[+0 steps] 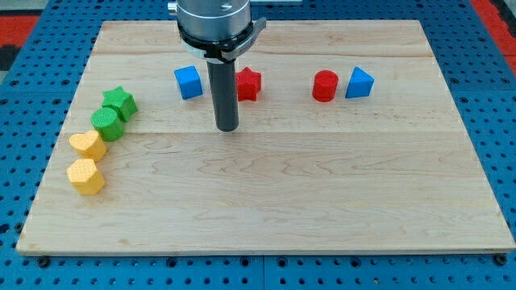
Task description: Push the blue cube into the red circle
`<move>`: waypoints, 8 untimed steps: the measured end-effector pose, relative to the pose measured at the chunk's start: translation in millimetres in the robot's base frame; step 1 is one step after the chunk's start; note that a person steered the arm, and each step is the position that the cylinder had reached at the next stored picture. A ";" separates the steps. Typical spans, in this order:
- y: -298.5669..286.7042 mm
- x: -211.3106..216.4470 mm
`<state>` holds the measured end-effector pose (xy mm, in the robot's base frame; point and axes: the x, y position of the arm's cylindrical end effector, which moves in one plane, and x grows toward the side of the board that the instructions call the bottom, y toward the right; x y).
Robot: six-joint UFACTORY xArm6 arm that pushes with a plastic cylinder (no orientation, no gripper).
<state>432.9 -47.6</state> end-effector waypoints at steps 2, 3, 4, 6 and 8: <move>2.9 -0.3; -33.1 -13.5; -89.5 -35.5; -102.0 -82.4; 78.5 -85.0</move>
<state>347.8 30.9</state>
